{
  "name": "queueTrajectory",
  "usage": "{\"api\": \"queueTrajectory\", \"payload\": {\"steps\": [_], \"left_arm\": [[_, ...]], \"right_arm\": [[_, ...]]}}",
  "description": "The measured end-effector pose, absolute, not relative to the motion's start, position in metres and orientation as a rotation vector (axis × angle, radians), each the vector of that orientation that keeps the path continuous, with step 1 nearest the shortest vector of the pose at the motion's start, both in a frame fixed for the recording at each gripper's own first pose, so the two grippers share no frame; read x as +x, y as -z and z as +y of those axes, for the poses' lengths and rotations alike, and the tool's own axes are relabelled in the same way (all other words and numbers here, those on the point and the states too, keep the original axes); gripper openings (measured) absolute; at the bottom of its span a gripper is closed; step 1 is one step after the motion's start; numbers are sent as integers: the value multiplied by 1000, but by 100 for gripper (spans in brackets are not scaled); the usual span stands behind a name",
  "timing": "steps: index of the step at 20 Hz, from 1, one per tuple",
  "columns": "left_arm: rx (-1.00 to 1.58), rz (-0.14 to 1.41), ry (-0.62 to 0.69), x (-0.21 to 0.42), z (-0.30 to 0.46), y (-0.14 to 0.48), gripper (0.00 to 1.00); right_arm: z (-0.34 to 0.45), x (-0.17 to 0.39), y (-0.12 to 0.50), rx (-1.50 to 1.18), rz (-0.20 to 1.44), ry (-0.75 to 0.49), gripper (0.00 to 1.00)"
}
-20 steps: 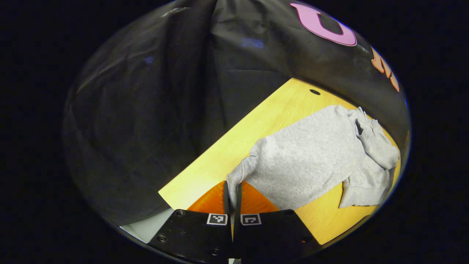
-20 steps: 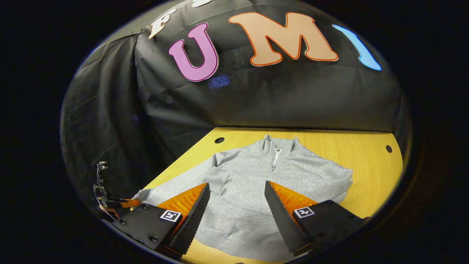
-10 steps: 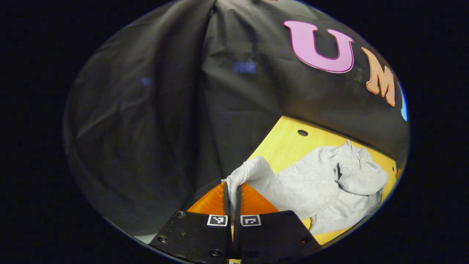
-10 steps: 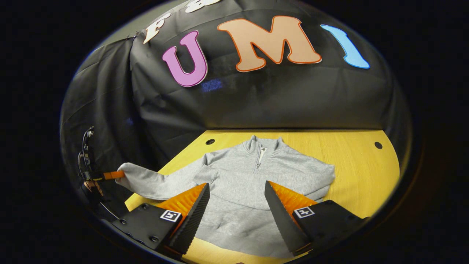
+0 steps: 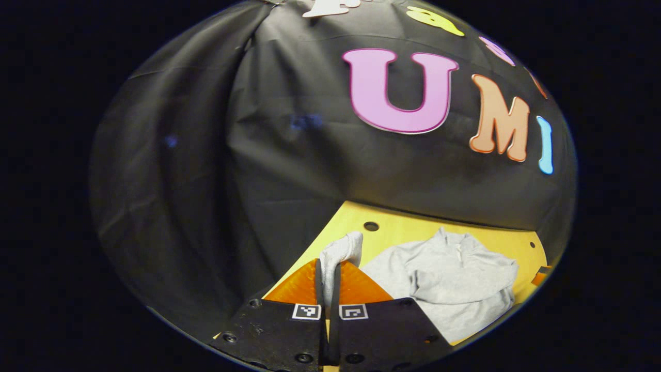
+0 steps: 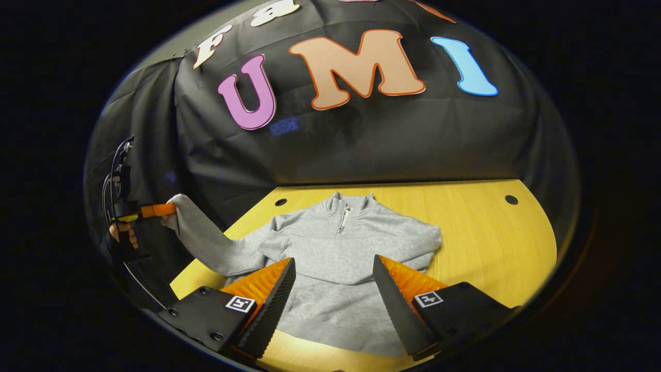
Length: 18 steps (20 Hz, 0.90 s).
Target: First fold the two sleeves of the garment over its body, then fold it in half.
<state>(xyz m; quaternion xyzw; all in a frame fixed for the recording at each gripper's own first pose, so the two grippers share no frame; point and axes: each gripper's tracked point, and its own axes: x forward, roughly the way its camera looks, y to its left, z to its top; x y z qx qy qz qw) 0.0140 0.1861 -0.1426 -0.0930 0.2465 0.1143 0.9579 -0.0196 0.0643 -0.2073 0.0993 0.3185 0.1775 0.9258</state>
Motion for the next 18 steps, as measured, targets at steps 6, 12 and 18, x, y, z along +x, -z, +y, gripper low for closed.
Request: {"api": "queueTrajectory", "payload": {"steps": [6, 12, 18], "left_arm": [[-168, 445, -73, 62, 104, 108, 0], [-163, 428, 87, 97, 10, 92, 0], [-143, 420, 263, 112, -95, 83, 0]], "right_arm": [[19, -33, 206, 219, 644, -278, 96], [-30, -50, 202, 205, 635, -196, 96], [-70, -65, 200, 212, 631, -127, 96]]}}
